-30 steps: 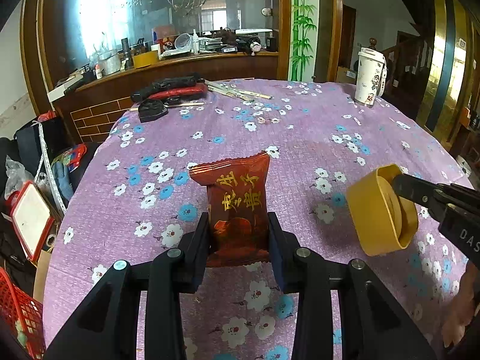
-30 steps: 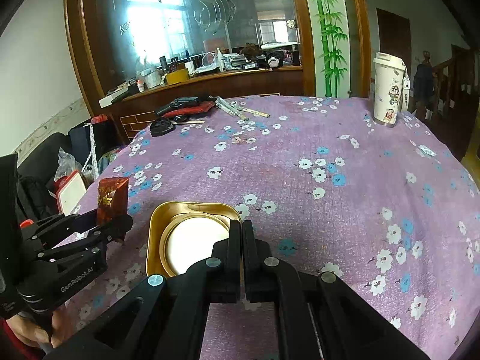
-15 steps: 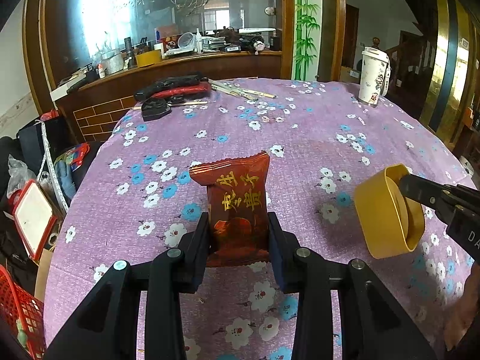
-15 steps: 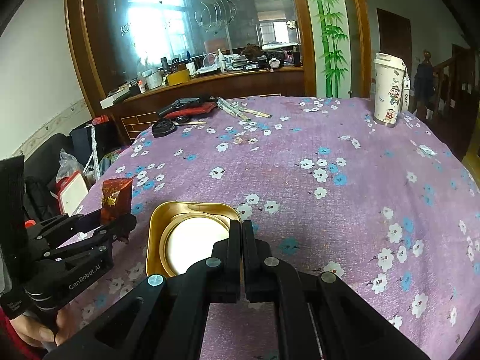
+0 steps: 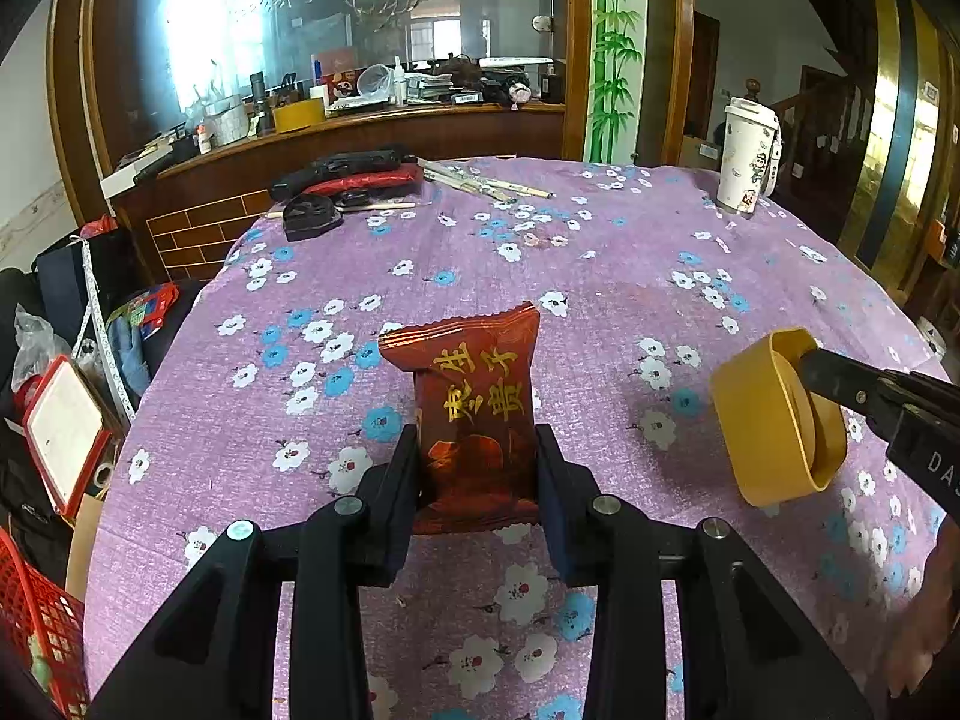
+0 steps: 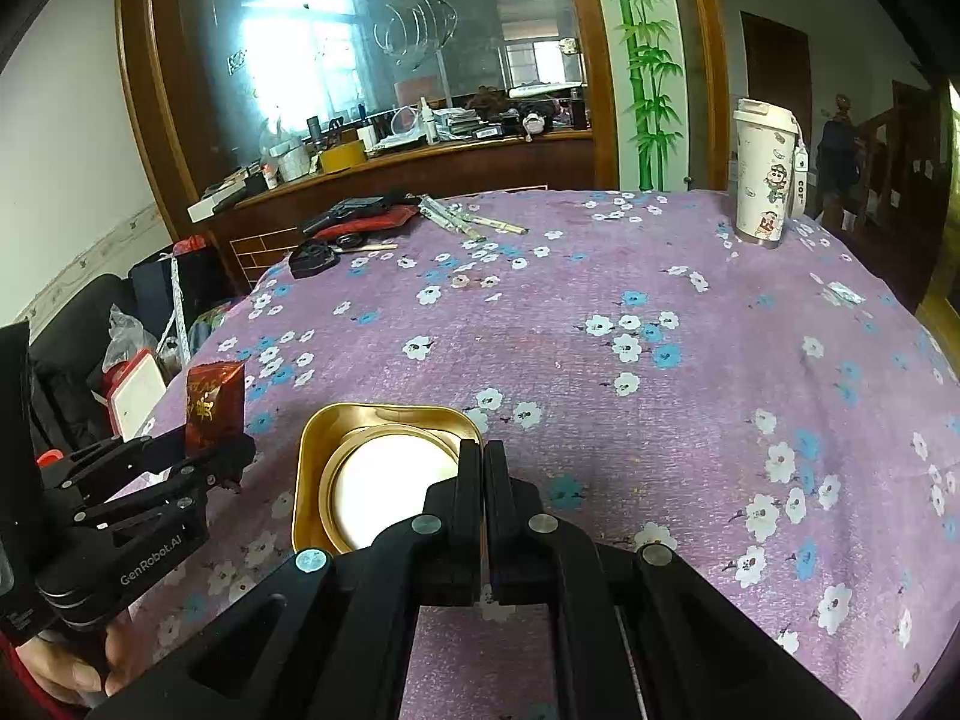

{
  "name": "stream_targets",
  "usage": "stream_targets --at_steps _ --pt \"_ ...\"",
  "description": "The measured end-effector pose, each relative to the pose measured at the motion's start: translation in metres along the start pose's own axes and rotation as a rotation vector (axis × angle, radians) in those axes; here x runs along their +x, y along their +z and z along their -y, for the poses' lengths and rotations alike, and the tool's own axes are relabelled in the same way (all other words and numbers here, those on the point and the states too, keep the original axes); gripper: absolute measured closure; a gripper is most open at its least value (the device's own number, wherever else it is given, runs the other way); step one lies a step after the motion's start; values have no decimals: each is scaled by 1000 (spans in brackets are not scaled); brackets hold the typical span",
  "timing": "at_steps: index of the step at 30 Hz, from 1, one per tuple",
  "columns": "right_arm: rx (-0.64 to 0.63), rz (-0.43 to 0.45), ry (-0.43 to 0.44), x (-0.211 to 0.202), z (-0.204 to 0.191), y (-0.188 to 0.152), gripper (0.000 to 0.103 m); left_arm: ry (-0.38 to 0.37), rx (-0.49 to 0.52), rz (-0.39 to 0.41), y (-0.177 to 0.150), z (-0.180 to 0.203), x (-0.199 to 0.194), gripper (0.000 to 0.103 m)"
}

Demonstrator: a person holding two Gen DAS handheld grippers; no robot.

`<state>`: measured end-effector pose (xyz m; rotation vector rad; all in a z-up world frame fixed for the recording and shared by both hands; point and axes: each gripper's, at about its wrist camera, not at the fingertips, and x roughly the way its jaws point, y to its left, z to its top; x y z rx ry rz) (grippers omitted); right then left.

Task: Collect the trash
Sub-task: 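Lift the candy wrapper with the left gripper while the right lifts the container, then carry the candy wrapper and yellow container over the red wastebasket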

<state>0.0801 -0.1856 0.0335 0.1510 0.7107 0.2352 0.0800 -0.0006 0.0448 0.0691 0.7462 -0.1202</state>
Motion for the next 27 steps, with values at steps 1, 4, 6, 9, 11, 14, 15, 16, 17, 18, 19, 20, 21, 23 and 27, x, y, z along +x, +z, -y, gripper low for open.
stream_targets --at_steps 1,4,6,9,11,14,15,16,17,18,19,20,21,23,27 --pt "2 1 1 0 0 0 102 1 0 -1 0 -1 1 69" --pt "4 8 -2 -3 1 1 102 6 3 -5 0 1 3 69" --pt "8 10 -4 -3 2 1 102 6 -2 -4 1 1 3 69" --pt "17 16 -10 -4 5 2 102 2 -18 -15 4 -2 4 69" --pt "22 17 -19 -4 8 3 102 -3 -31 -30 6 -2 2 69" --pt "44 -4 -22 1 16 4 102 -20 -57 -39 7 -7 -10 69" --pt "57 -10 -18 1 19 4 102 -25 -64 -33 6 -10 -18 69" --pt "63 -13 -15 1 20 5 102 -25 -65 -28 5 -12 -23 69" --pt "63 -15 -15 1 19 5 102 -17 -61 -19 2 -14 -33 69" --pt "63 -16 -13 1 18 5 102 -11 -60 -17 -1 -18 -40 69" --pt "67 -19 -4 0 15 6 102 -10 -62 -15 -5 -23 -47 69" --pt "68 -23 1 -1 13 6 102 -11 -65 -12 -8 -27 -54 69" --pt "67 -28 5 -2 10 6 102 -5 -66 -12 -12 -33 -61 69" --pt "64 -31 16 -8 1 5 102 9 -69 -9 -19 -43 -72 69" --pt "44 -25 40 -25 -24 -1 102 9 -100 5 -30 -65 -93 69"
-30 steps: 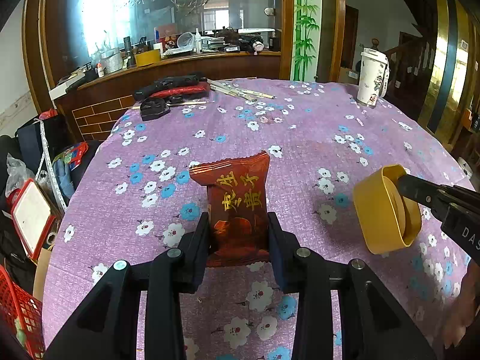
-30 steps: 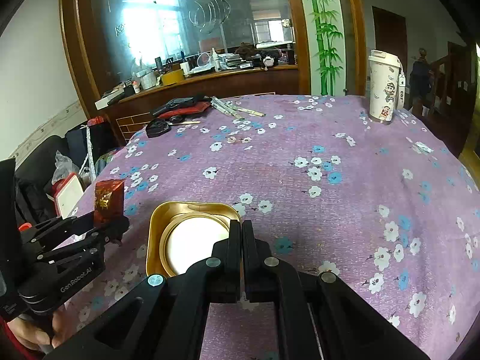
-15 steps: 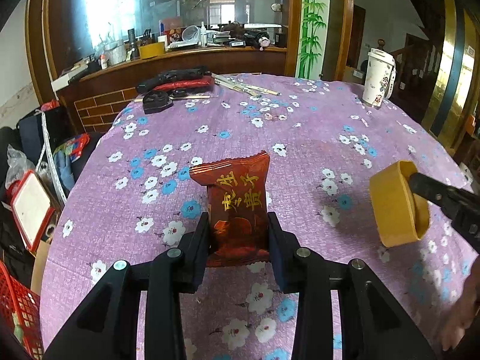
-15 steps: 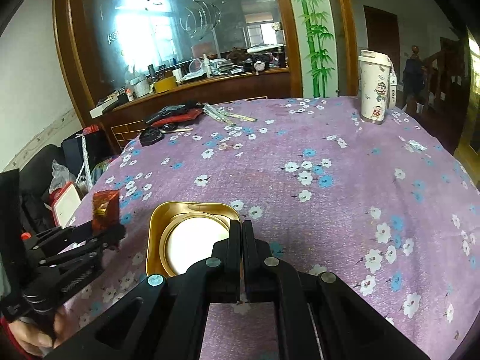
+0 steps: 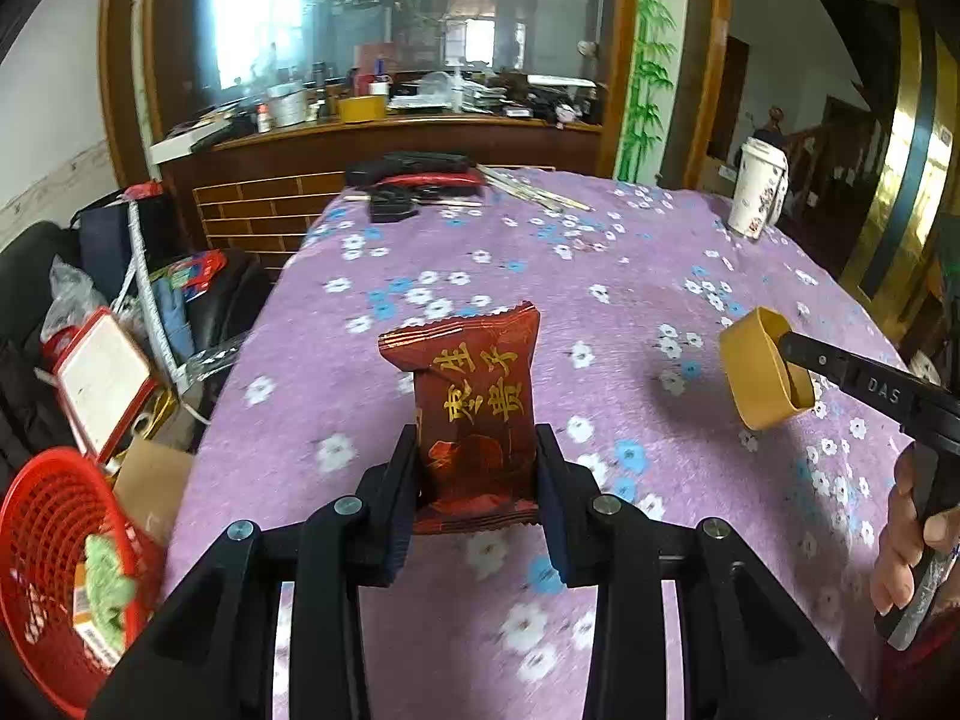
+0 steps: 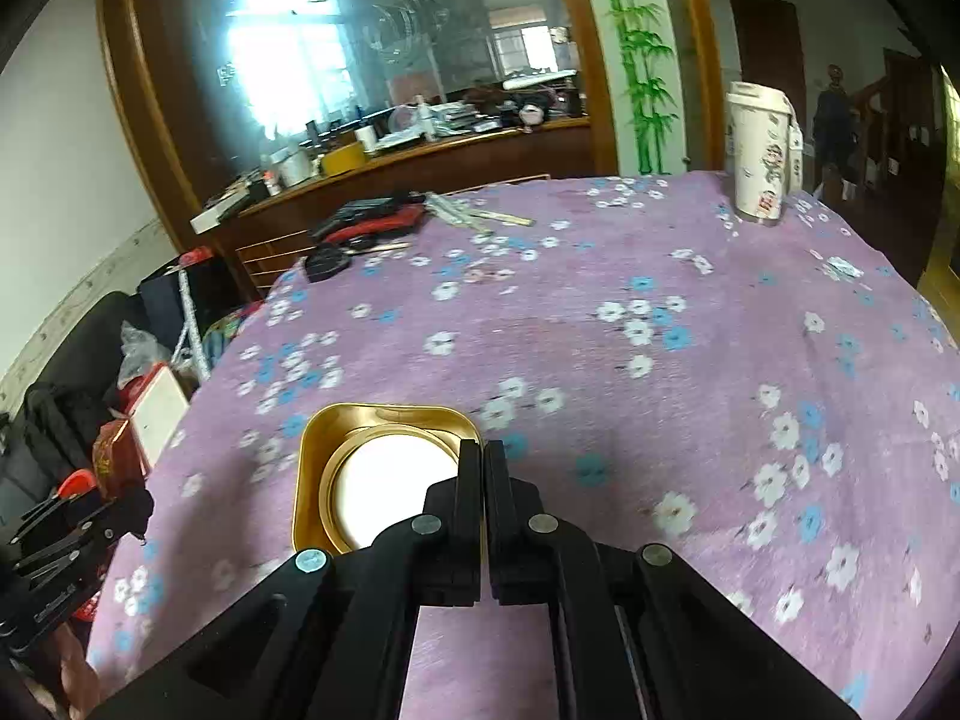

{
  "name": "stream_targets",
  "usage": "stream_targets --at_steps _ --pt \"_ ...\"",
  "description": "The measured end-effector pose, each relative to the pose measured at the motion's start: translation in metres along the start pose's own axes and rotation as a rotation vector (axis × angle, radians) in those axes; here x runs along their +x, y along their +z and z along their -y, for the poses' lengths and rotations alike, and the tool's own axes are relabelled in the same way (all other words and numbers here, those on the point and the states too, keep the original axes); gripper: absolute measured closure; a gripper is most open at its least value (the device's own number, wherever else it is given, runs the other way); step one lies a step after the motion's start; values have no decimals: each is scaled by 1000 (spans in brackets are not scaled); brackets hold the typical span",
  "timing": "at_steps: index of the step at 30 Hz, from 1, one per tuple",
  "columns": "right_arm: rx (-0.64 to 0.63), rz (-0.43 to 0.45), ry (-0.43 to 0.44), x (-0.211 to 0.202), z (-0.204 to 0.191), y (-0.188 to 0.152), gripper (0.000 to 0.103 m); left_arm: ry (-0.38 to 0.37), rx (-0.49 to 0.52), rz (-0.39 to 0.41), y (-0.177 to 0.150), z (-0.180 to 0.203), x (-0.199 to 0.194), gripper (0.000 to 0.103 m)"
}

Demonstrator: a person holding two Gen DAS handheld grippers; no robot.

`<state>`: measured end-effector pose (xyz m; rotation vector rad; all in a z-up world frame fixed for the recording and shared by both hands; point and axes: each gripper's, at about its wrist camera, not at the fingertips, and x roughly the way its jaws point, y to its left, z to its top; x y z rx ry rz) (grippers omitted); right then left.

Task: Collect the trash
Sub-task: 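Carry the candy wrapper and yellow container over the red wastebasket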

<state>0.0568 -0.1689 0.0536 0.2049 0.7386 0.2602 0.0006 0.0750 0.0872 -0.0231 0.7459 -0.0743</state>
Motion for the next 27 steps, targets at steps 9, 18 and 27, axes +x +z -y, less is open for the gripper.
stream_targets --at_steps 9,18,27 --pt "-107 -12 69 -13 -78 -17 101 28 -41 48 -18 -40 -38 69" --pt "-205 -32 137 -6 -153 -27 101 75 -107 70 -35 -94 -66 69" --pt "-288 -61 213 8 -225 -36 101 131 -181 89 -51 -154 -88 68"
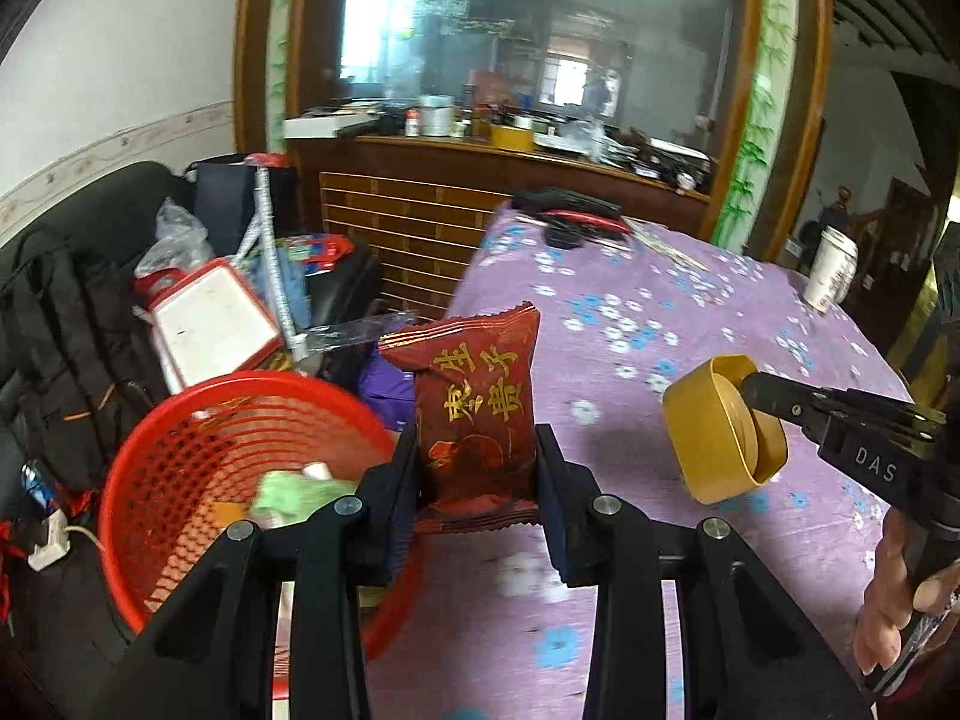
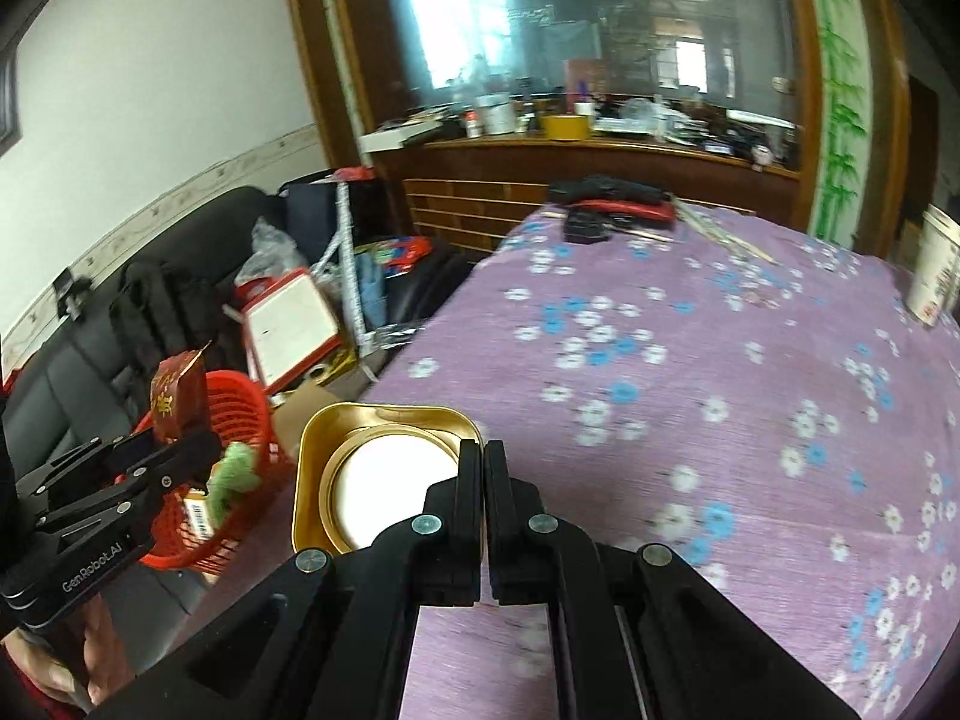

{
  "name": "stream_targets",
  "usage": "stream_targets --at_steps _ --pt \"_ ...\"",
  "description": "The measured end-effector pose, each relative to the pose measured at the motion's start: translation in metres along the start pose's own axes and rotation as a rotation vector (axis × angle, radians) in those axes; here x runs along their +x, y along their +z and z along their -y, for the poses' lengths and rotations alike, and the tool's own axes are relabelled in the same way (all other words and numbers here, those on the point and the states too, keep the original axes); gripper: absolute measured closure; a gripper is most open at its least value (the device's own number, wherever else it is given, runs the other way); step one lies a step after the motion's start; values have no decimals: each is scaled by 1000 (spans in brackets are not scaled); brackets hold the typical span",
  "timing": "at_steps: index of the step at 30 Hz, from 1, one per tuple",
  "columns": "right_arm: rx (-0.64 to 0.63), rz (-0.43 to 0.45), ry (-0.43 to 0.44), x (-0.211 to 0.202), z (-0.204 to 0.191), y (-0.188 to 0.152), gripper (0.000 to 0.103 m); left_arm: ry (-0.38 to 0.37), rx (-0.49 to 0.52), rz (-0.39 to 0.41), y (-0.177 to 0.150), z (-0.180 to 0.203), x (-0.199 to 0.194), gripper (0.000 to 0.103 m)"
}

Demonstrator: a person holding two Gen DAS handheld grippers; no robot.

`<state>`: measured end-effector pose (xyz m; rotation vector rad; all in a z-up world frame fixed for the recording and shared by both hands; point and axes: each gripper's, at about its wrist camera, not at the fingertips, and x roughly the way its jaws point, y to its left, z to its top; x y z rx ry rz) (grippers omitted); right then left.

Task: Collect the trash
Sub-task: 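Carry the candy wrapper and yellow container over the red wastebasket, then open both grippers to drop the wrapper and container into the wastebasket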

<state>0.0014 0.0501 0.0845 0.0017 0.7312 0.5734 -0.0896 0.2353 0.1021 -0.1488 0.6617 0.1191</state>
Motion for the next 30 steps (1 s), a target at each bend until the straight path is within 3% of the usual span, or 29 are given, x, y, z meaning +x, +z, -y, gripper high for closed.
stream_targets --at_steps 11,17,19,20,21,25,27,29,30 --pt "-131 -40 135 50 -107 13 101 140 -135 -41 -19 -106 3 68" --pt "-151 -52 162 71 -143 16 101 161 -175 -43 -24 -128 2 68" --pt "-152 -53 164 76 -148 18 99 168 -179 -48 -24 -130 4 62" --pt "-148 -57 163 79 -149 19 98 176 -183 -48 -24 -130 6 50" --pt "-141 -65 169 80 -148 18 97 181 -188 -39 -24 -132 5 46" --pt "-95 -58 204 68 -131 16 96 217 -184 -3 -28 -130 -8 42" --pt "-93 -42 197 55 -124 13 96 244 -187 33 -31 -128 -18 35" --pt "-102 -18 183 39 -116 8 87 277 -177 80 -37 -117 -34 28" --pt "-108 -2 167 30 -113 5 71 293 -171 109 -42 -111 -43 19"
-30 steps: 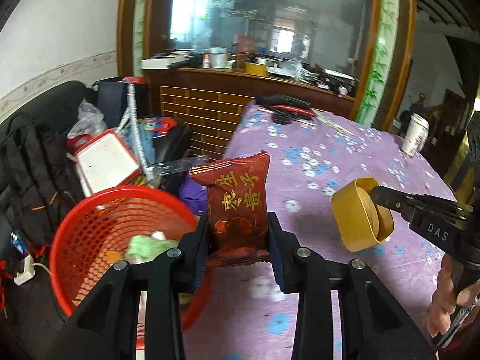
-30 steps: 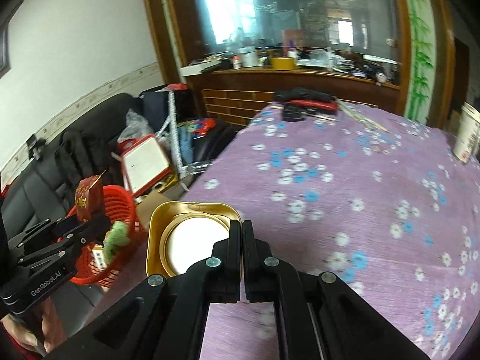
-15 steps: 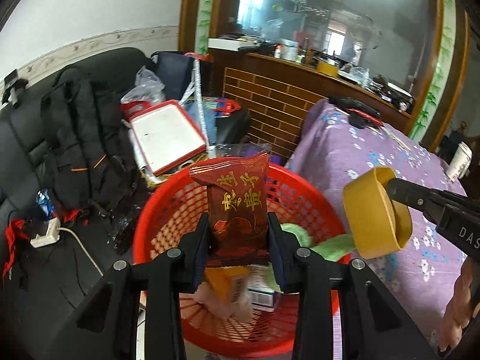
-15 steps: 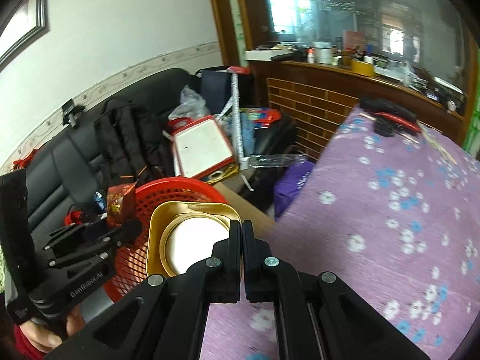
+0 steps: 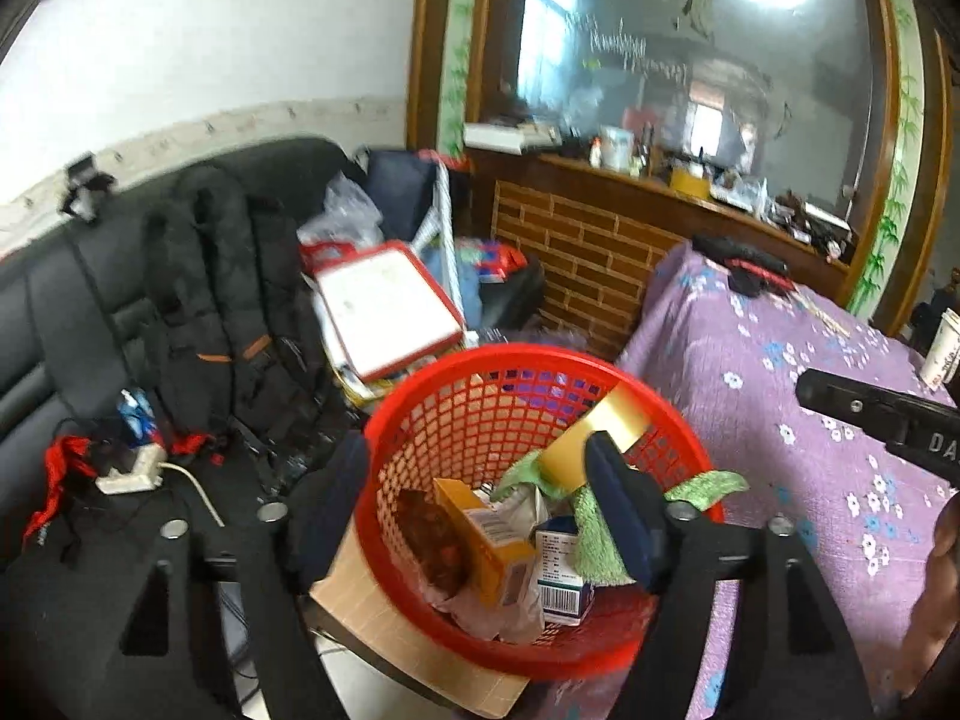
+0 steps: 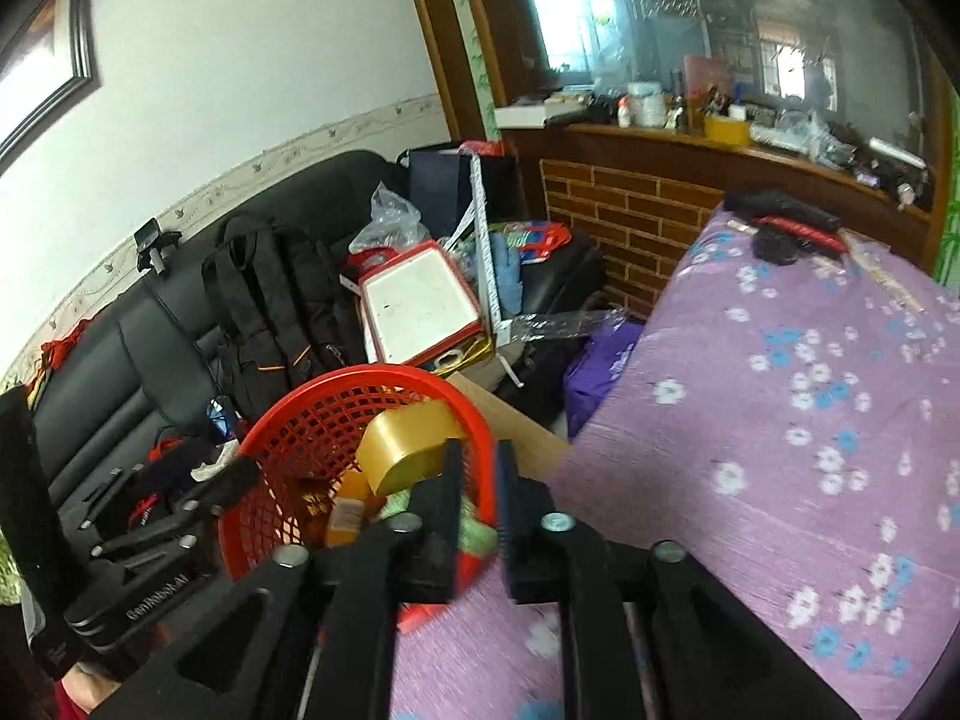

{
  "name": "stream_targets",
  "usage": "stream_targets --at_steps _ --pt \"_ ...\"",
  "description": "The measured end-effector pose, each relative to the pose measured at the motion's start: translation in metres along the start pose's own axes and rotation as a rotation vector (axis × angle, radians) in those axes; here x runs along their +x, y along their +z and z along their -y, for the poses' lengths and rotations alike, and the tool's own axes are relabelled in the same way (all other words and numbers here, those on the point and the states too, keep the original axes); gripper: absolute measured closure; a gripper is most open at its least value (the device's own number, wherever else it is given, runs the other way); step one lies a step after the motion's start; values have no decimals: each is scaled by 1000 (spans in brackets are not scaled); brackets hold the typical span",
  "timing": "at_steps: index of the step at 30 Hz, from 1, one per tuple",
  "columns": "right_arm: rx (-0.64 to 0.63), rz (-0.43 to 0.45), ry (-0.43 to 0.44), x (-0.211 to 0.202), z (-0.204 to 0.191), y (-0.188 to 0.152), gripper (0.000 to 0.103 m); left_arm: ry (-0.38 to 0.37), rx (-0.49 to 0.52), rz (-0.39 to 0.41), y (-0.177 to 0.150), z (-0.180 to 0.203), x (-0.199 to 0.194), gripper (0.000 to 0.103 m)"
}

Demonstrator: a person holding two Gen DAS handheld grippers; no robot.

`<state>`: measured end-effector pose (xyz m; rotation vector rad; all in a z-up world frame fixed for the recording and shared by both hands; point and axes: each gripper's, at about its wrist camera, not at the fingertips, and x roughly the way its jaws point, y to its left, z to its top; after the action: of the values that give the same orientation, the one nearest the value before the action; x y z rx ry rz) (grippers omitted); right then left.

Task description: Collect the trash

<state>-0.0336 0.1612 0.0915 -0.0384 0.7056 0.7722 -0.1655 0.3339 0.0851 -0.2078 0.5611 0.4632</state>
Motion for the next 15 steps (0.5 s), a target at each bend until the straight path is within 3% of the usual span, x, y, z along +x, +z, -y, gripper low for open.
stream_targets --at_steps 1,2,5,7,10,15 --pt "-5 14 -20 -10 2 -4 53 4 3 16 -2 2 -6 14" --pt "-13 39 -47 -23 4 -10 46 17 13 45 -8 7 -18 9" --pt "-57 87 -128 -54 3 -27 34 52 34 106 -21 20 -45 6" --pt "-64 116 -171 -73 5 -40 19 44 47 121 -30 30 -60 3" --pt "-63 157 -212 -103 9 -65 12 63 57 154 -40 41 -79 1" --pt "-50 184 -304 -139 11 -103 9 123 104 151 -50 61 -97 0"
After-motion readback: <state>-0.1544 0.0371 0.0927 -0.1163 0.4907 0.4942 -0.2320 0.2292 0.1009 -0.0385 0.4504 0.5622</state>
